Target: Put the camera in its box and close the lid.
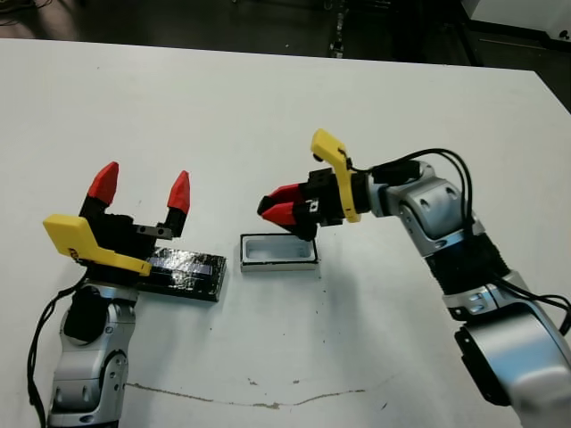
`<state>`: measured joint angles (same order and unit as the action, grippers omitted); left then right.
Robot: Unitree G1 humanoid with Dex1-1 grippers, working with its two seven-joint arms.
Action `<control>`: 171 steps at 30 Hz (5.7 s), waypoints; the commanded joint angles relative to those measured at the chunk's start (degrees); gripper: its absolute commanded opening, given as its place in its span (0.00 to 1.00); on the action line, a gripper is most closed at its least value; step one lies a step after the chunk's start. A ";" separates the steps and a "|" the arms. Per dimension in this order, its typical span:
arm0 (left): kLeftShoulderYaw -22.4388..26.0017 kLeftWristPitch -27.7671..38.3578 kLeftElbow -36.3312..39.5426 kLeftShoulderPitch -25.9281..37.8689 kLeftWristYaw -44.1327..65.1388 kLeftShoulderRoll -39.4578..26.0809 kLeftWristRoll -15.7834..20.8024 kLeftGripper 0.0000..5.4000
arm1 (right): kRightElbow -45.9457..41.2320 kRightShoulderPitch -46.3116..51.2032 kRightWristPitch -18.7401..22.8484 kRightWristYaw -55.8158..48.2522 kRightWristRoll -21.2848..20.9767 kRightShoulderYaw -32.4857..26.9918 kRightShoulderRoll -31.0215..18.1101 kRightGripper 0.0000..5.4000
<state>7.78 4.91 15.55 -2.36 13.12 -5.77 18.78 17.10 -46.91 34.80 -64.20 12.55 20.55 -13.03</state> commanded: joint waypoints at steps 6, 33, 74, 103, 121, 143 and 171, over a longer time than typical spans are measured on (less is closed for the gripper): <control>0.18 0.11 -0.46 -0.72 0.18 0.00 -0.02 1.00 | -0.66 -0.22 2.26 0.16 -0.65 1.91 -0.02 0.31; 0.15 0.32 -0.65 -0.79 0.24 -0.01 -0.24 1.00 | -1.95 0.85 0.92 -0.31 -0.88 4.19 2.34 0.31; 0.21 0.12 -0.63 -0.58 0.28 -0.09 -0.03 1.00 | -1.73 1.43 0.69 -3.70 -2.41 6.54 -1.40 0.31; 0.29 0.40 -0.49 -0.97 0.41 0.10 0.17 1.00 | -1.88 4.45 -4.76 -6.22 -4.51 7.95 -4.63 0.31; 0.11 -0.30 0.27 -1.37 -0.24 0.32 0.07 1.00 | -2.68 4.68 -4.80 -4.09 -4.84 7.49 -4.46 0.31; 0.05 0.14 -0.39 -1.11 0.42 0.15 0.18 1.00 | 0.81 1.76 -4.68 -10.56 -3.53 7.21 -4.71 0.68; -0.15 -0.77 0.33 -1.12 0.13 0.10 0.12 1.00 | -2.86 0.06 -8.86 -11.98 2.23 -4.91 -6.09 1.00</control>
<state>7.76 4.90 15.63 -2.58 13.27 -5.52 19.00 15.12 -46.65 26.35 -76.87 14.29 16.76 -17.90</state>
